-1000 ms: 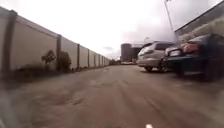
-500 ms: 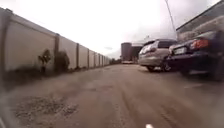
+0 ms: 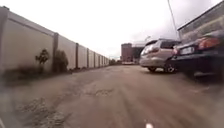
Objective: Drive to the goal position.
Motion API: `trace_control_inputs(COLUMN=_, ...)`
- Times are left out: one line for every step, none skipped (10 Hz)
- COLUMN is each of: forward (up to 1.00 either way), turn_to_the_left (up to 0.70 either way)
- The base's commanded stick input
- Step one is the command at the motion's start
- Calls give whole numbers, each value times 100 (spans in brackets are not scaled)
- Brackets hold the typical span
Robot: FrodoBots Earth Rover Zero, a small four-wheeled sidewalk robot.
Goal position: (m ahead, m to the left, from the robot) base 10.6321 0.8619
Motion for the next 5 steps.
trace_control_inputs(forward=60, turn_to_the_left=0)
trace_control_inputs(forward=60, turn_to_the_left=0)
trace_control_inputs(forward=60, turn_to_the_left=0)
trace_control_inputs(forward=60, turn_to_the_left=0)
trace_control_inputs(forward=60, turn_to_the_left=0)
